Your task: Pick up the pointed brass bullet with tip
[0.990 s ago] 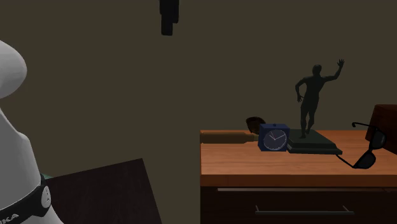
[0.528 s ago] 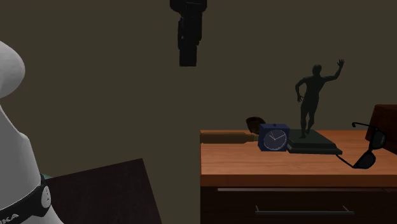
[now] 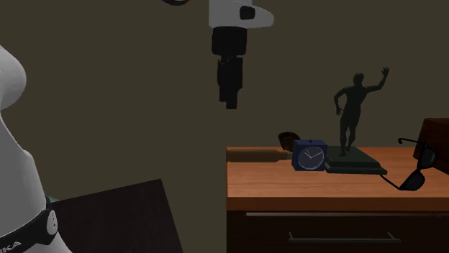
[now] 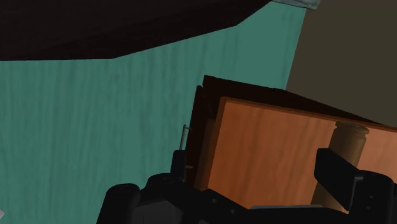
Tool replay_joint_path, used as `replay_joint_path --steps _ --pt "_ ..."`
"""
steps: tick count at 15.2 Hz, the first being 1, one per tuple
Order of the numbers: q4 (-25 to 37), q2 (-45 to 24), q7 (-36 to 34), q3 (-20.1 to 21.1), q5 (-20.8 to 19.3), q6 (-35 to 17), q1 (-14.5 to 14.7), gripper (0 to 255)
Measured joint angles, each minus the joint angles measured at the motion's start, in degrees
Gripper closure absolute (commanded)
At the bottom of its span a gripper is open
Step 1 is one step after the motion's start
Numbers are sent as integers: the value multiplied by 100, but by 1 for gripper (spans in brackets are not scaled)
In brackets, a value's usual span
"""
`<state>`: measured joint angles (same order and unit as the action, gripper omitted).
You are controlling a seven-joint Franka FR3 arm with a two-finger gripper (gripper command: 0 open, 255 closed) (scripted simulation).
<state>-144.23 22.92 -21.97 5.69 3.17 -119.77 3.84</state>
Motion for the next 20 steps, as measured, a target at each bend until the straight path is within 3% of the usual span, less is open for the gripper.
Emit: replay_joint_path --steps 10,20 --pt "790 -2171 -622 350 106 -1664 172 0" --pt "2262 -4336 -1247 410 -126 -2647 464 0"
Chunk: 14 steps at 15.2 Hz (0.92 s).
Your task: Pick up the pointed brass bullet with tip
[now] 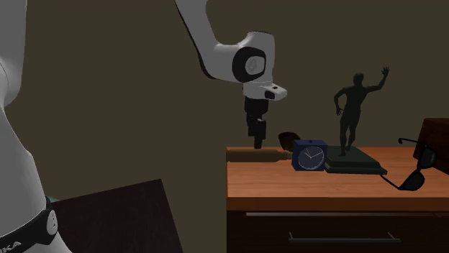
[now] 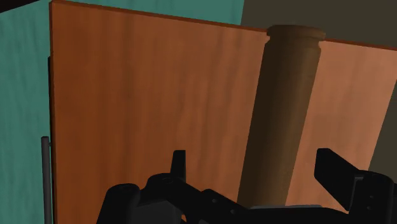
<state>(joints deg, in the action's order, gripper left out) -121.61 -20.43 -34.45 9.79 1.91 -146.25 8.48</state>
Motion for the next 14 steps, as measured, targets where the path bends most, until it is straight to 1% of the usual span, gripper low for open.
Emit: replay_joint_path --steps 4,5,7,13,14 --pt "895 -882 -241 -45 -90 -113 200 0" --pt "1029 -1041 -262 -52 -96 -163 223 0" --pt "1198 -1245 -278 -70 -111 -218 246 0" --pt "1297 -1650 -276 -110 -147 -529 281 0" --pt "1292 -1670 -280 -113 -149 -553 285 255"
